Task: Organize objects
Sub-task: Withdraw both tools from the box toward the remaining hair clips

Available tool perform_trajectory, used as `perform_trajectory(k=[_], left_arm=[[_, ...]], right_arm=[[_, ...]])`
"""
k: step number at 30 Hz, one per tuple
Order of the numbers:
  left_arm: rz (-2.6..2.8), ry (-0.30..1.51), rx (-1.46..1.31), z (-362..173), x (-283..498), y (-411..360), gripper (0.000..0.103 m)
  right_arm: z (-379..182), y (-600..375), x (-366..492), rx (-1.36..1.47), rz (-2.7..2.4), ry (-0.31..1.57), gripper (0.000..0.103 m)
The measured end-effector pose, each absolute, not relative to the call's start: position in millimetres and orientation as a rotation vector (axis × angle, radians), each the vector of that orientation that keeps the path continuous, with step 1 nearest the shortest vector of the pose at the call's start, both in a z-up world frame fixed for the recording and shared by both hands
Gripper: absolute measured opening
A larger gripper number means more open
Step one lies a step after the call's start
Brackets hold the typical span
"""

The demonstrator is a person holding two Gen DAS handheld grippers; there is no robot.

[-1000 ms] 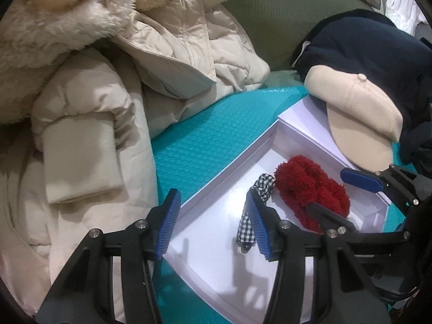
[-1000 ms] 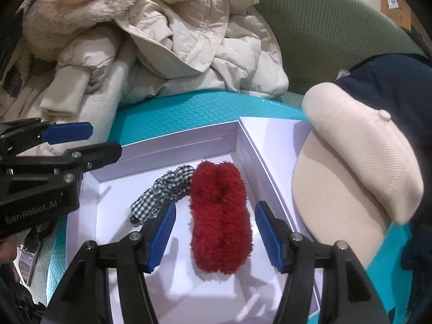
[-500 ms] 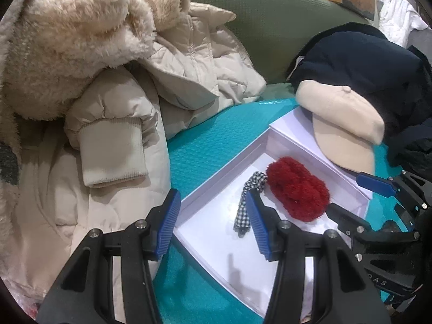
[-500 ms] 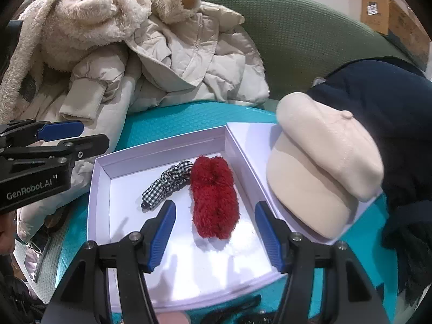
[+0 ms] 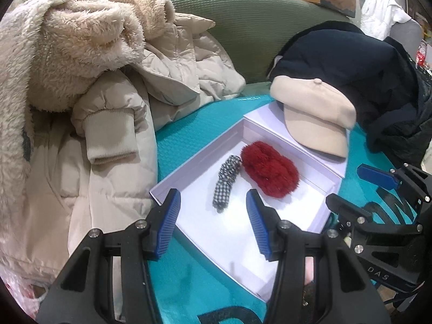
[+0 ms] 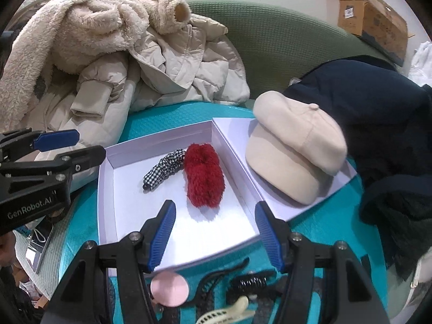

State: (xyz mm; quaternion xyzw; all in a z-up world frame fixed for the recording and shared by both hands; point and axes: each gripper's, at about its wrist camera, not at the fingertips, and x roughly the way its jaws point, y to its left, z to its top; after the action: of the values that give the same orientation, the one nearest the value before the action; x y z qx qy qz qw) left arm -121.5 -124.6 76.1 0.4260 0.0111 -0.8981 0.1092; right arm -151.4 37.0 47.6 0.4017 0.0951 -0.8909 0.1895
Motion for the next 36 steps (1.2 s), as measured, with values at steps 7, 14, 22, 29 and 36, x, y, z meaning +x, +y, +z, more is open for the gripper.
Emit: perform_trajectory(k=[7,14,22,29,36], left_arm=[[-2.681,0.024,1.25,80.5,-92.6,-104.4,0.049],[-2.726,0.023,1.273,73.8,-71.2,-86.6,0.049],[-2.762,0.012,1.305,58.7,-48.9,-71.9,0.049],[-2.794,0.02,1.329,44.2,-30.7,-63.3,0.049],[-2.839,0.043,1.383,22.8,-18.1,-47.9,0.049]], right_arm=[[55.0,46.4,-123.1,1.113,-2.527,0.258,0.061],[54.6,56.0,-97.1,1.111,-2.552,0.24,0.061],[47.3,65.3,-71.2,1.116,-2.564,0.205,0.061],[34.6,71.3,-53.4,1.136,-2.57,0.181,0.061],[19.4,77.8,-38.2,1.171,-2.582,0.16,0.061]])
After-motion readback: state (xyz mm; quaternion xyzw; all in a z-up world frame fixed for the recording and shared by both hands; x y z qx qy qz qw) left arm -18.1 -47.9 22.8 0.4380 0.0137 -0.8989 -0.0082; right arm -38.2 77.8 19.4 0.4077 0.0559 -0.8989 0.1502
